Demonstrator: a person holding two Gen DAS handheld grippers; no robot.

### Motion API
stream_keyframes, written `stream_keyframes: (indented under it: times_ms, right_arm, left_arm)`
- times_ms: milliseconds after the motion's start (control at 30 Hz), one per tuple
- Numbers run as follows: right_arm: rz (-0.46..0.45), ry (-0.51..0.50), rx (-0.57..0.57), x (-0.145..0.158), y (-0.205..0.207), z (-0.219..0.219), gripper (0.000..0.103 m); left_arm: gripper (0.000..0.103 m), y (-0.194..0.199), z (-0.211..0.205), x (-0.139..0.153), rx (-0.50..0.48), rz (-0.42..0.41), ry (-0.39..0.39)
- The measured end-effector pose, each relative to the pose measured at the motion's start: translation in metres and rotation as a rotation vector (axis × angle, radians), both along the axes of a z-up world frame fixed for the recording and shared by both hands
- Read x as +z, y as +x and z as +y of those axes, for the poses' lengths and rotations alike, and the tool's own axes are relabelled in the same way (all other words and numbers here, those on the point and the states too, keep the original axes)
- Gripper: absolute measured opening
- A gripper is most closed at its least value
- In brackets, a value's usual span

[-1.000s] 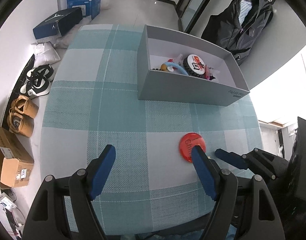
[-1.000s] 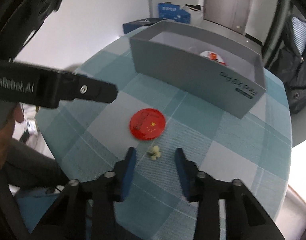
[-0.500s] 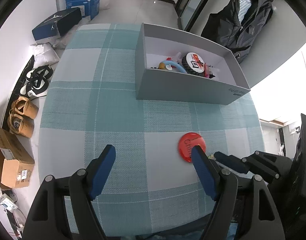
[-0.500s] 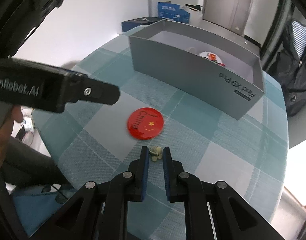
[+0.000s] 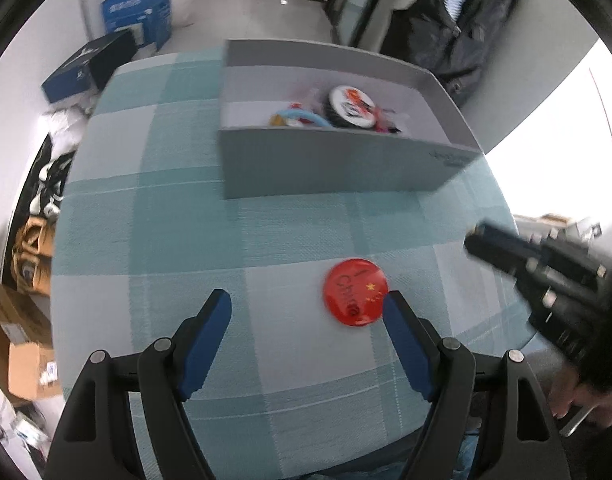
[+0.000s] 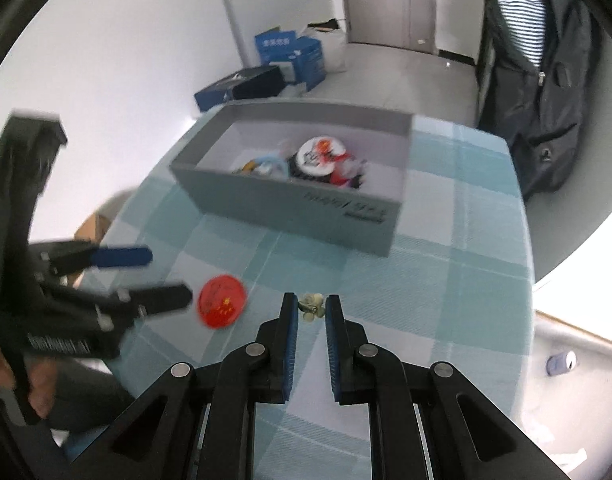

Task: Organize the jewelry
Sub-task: 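Grasp the small yellow flower charm with the right gripper, then grasp the red 'China' badge with the left gripper while the right holds the charm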

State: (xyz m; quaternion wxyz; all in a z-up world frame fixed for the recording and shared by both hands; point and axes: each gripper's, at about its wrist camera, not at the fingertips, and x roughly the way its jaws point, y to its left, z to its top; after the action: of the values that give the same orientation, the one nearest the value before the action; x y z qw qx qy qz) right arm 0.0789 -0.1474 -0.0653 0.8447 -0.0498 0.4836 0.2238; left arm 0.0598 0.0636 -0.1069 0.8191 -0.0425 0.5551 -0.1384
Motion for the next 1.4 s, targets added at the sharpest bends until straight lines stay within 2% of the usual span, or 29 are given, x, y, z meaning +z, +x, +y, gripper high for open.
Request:
stream_keyframes:
  times_ms: [200,367,433,500,567,767,833,900,967,1200,1267,1333,1400]
  right_arm:
    - [-0.009,0.037,-0.019,0.007,0.009,-0.013,0.013]
    - [-0.017,0.057,-0.006,0.015,0.005,-0.010,0.013]
    - [-0.022,0.061,-0.003,0.017,0.004,-0.009,0.013]
    - [-0.019,0.071,-0.006,0.018,0.004,-0.010,0.013]
    - [-0.016,0.077,-0.011,0.019,0.005,-0.011,0.013]
    - [-0.015,0.086,-0.018,0.021,0.008,-0.011,0.013]
    - [-0.015,0.087,-0.017,0.021,0.008,-0.011,0.013]
    - [-0.015,0.089,-0.018,0.021,0.008,-0.011,0.013]
    - [-0.014,0.094,-0.020,0.022,0.009,-0.011,0.013]
    - [-0.012,0.099,-0.026,0.022,0.009,-0.009,0.013]
    - [-0.010,0.102,-0.028,0.022,0.009,-0.010,0.013]
    - [-0.012,0.102,-0.026,0.023,0.008,-0.009,0.013]
    - [-0.013,0.103,-0.020,0.023,0.007,-0.008,0.013]
  left_arm:
    - [0.074,0.002,-0.024,-0.008,-0.088,0.004,0.033]
    - [0.072,0.005,-0.030,-0.008,-0.103,-0.021,0.074]
    - [0.061,0.004,-0.032,-0.009,-0.112,-0.039,0.131]
    - [0.043,0.002,-0.038,-0.009,-0.137,-0.067,0.202]
    - [0.035,0.001,-0.040,-0.007,-0.161,-0.077,0.198]
    - [0.034,0.001,-0.037,-0.004,-0.175,-0.068,0.177]
    - [0.030,0.004,-0.037,-0.002,-0.163,-0.063,0.150]
    - [0.017,0.007,-0.033,0.004,-0.148,-0.074,0.115]
    - [0.014,0.010,-0.034,0.005,-0.145,-0.064,0.090]
    - [0.014,0.017,-0.025,0.002,-0.099,-0.024,0.019]
    - [0.018,0.011,-0.027,0.001,-0.079,0.008,0.012]
    - [0.027,0.010,-0.031,-0.003,-0.078,0.034,0.019]
    - [0.029,0.008,-0.037,0.001,-0.101,-0.006,0.027]
